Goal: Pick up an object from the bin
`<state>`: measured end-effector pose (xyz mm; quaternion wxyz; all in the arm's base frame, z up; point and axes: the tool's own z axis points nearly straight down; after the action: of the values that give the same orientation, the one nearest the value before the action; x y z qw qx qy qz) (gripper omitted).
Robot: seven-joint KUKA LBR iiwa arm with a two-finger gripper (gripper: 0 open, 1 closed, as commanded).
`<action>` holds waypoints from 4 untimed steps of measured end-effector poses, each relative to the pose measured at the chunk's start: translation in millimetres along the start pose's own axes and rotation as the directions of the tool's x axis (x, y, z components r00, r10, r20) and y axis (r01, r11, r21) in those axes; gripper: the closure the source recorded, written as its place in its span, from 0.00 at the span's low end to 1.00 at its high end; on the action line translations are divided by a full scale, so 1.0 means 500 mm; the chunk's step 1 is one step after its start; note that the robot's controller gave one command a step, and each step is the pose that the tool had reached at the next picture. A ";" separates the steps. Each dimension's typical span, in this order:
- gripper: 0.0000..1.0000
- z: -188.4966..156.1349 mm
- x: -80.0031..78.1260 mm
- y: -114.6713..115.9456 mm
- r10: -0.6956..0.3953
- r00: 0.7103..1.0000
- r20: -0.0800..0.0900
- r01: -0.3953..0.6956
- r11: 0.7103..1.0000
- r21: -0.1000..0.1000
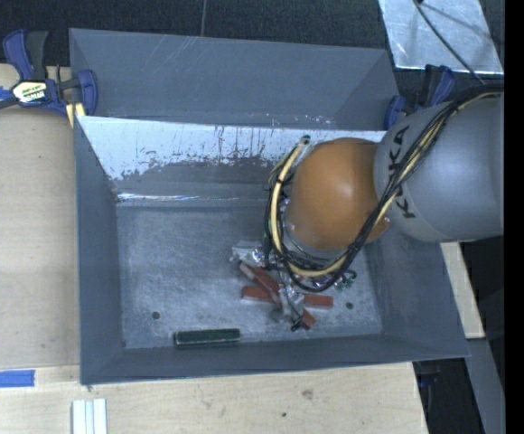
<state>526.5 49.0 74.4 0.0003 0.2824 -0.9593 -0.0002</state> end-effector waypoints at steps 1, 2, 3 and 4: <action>1.00 -0.001 0.000 0.000 0.001 1.000 0.000 -0.001 1.000 0.000; 0.00 -0.001 -0.001 0.000 0.002 1.000 0.000 -0.002 1.000 -0.001; 0.00 0.008 -0.068 -0.138 -0.210 0.978 0.005 0.210 0.978 0.005; 1.00 0.008 -0.068 -0.133 -0.210 0.978 0.004 0.210 0.978 0.001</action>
Offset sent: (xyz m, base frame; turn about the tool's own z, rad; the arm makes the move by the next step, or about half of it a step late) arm 0.0000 0.0000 0.0000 0.0000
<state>591.4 11.5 70.4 -0.0018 0.3821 -0.9241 -0.0003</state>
